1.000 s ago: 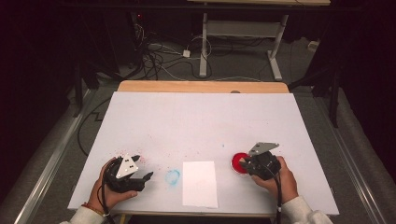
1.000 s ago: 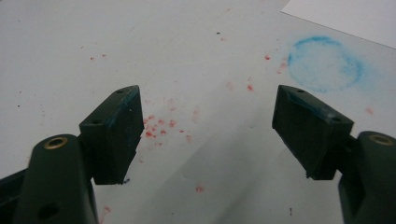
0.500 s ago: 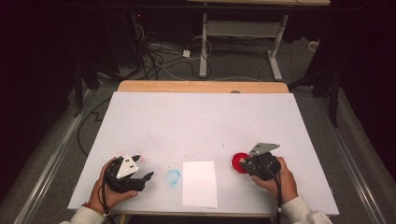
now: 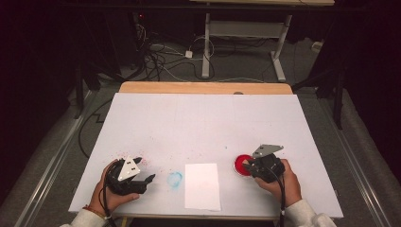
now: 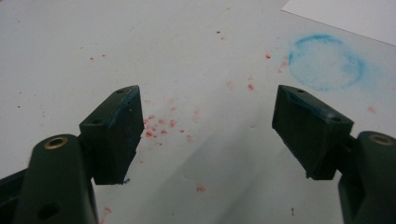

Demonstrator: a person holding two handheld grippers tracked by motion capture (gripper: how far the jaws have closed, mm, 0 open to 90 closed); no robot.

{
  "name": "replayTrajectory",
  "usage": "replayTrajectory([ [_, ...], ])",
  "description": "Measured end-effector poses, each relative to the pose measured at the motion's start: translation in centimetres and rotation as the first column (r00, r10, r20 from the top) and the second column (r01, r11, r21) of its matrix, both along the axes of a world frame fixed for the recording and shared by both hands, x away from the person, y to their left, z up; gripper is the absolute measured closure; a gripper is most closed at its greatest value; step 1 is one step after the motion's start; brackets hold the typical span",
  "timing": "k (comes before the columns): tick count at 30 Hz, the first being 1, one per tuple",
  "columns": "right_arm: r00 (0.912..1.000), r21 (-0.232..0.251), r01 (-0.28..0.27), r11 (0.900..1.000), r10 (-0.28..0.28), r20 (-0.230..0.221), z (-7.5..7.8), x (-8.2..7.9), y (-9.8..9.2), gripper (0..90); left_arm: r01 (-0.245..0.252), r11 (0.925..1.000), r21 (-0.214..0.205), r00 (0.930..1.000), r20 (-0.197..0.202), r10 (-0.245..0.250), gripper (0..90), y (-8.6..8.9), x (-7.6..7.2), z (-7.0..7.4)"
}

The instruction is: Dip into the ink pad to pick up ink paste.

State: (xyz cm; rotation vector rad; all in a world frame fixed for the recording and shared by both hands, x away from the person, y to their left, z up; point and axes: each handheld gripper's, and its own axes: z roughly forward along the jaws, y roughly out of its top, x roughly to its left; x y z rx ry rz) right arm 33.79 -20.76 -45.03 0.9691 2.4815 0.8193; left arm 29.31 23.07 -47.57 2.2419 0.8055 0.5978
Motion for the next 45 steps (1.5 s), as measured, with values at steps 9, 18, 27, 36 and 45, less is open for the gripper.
replayTrajectory([
  [9, 0.9980, 0.051, 0.011, 0.9987, -0.014, 0.062, 1.7, -0.3, -0.6, 76.1, 0.002, 1.0000, 0.000, 1.0000, -0.001, -0.002, 24.2, -0.1, 0.0, 0.0],
  [18, 0.9957, 0.094, 0.007, 0.9955, -0.016, 0.092, 2.9, -0.6, -1.0, 76.1, 0.002, 1.0000, 0.003, 1.0000, -0.005, -0.002, 24.1, -0.1, 0.0, -0.1],
  [27, 0.9918, 0.133, -0.041, 0.9902, 0.025, 0.126, 4.4, -1.2, 0.0, 76.1, 0.001, 1.0000, 0.000, 1.0000, -0.004, -0.001, 24.1, -0.1, 0.0, -0.1],
  [36, 0.9827, 0.136, -0.128, 0.9824, 0.108, 0.150, 5.2, -1.8, 2.6, 76.1, -0.005, 1.0000, 0.000, 1.0000, -0.003, 0.005, 24.1, -0.1, 0.0, 0.0],
  [45, 0.9643, 0.107, -0.228, 0.9678, 0.209, 0.163, 5.4, -3.0, 6.1, 76.1, -0.010, 0.9999, 0.001, 0.9999, -0.002, 0.010, 24.2, 0.1, -0.1, 0.0],
])
